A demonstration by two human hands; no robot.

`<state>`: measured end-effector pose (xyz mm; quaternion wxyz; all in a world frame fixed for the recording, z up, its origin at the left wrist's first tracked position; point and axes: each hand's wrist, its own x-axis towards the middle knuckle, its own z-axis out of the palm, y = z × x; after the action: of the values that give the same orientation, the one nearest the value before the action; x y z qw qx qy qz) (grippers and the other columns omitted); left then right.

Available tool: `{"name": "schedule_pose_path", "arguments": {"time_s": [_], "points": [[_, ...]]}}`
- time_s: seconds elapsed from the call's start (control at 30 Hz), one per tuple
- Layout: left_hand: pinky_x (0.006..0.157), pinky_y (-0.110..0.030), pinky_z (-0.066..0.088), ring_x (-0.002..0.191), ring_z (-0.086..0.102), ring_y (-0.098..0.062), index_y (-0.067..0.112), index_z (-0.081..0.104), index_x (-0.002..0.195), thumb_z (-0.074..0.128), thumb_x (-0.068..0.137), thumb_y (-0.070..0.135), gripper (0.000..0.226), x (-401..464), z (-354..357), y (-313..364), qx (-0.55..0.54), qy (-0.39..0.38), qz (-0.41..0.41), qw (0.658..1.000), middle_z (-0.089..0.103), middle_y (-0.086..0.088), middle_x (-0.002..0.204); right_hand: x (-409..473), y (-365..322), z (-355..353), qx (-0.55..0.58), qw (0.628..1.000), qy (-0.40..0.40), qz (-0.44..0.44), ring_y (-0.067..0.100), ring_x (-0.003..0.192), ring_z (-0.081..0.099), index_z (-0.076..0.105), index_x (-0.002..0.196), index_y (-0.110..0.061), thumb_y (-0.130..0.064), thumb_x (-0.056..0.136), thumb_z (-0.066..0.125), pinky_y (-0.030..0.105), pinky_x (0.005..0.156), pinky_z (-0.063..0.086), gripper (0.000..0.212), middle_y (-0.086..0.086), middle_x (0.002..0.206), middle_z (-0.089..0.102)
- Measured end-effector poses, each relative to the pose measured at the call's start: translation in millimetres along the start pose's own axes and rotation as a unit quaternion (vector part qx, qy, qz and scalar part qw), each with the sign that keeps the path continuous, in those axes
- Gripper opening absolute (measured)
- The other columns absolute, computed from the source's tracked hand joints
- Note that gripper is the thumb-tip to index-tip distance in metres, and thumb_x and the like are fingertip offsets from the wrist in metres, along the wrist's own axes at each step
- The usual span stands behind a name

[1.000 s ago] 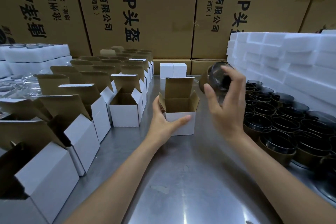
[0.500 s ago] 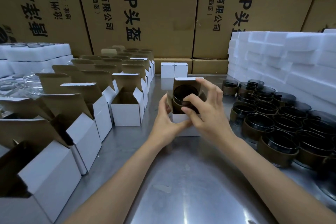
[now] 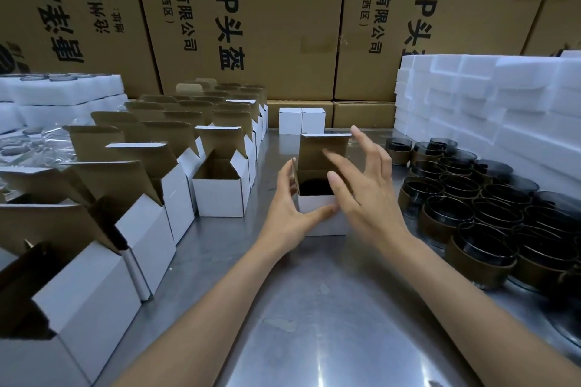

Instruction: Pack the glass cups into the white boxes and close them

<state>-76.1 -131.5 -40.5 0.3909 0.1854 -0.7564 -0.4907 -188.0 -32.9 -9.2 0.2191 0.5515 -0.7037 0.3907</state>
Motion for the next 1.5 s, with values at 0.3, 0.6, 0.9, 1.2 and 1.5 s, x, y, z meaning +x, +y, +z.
{"name": "schedule_pose_path", "arguments": {"time_s": [0.3,0.6,0.9,1.2,1.5], "points": [[0.120,-0.038,0.023,0.143,0.018,0.003,0.033,0.009,0.153,0.070,0.084,0.039,0.093,-0.1,0.2,4.6,0.042,-0.033,0.024,0.998,0.020,0.017,0.157,9.1,2.3,-1.2,0.297,0.937,-0.065,0.171,-0.004,0.137,0.025,0.036,0.143,-0.039,-0.033,0.104,0.033,0.035,0.119,0.017,0.039,-0.019,0.145,0.035],[0.112,-0.024,0.024,0.137,0.020,0.009,0.045,0.024,0.143,0.070,0.083,0.040,0.076,-2.0,-1.5,4.8,0.054,-0.034,0.045,0.997,0.024,0.023,0.149,10.5,-2.7,-9.8,0.451,0.858,-0.039,0.242,0.002,0.117,0.051,0.045,0.135,-0.039,-0.035,0.104,0.023,0.027,0.095,0.041,0.038,-0.022,0.129,0.054],[0.112,-0.042,0.035,0.127,0.049,-0.014,0.047,0.063,0.113,0.027,0.097,0.061,0.042,0.3,-2.2,20.6,-0.042,-0.023,-0.054,0.997,0.052,0.010,0.131,11.5,6.6,-4.6,0.462,0.828,-0.039,0.316,0.008,0.119,0.055,0.052,0.133,-0.026,-0.024,0.095,0.057,0.036,0.106,0.041,0.039,-0.006,0.130,0.059],[0.082,-0.015,0.043,0.103,0.053,-0.011,0.048,0.044,0.112,0.050,0.097,0.012,0.040,-0.4,-2.8,25.7,-0.052,0.031,0.004,0.998,0.057,0.009,0.113,9.1,8.1,2.4,0.460,0.855,-0.097,0.218,0.001,0.120,0.053,0.042,0.133,-0.029,0.010,0.088,0.052,0.021,0.092,0.045,0.060,-0.004,0.129,0.058],[0.093,-0.032,0.045,0.102,0.060,-0.013,0.020,0.069,0.085,0.042,0.092,-0.008,0.039,1.7,-2.2,29.7,-0.056,0.046,0.028,0.997,0.067,-0.005,0.102,9.0,4.1,-5.4,0.432,0.860,-0.058,0.266,0.004,0.092,0.062,0.075,0.077,-0.023,-0.005,0.089,0.048,0.018,0.071,0.045,0.034,-0.018,0.094,0.071]]}}
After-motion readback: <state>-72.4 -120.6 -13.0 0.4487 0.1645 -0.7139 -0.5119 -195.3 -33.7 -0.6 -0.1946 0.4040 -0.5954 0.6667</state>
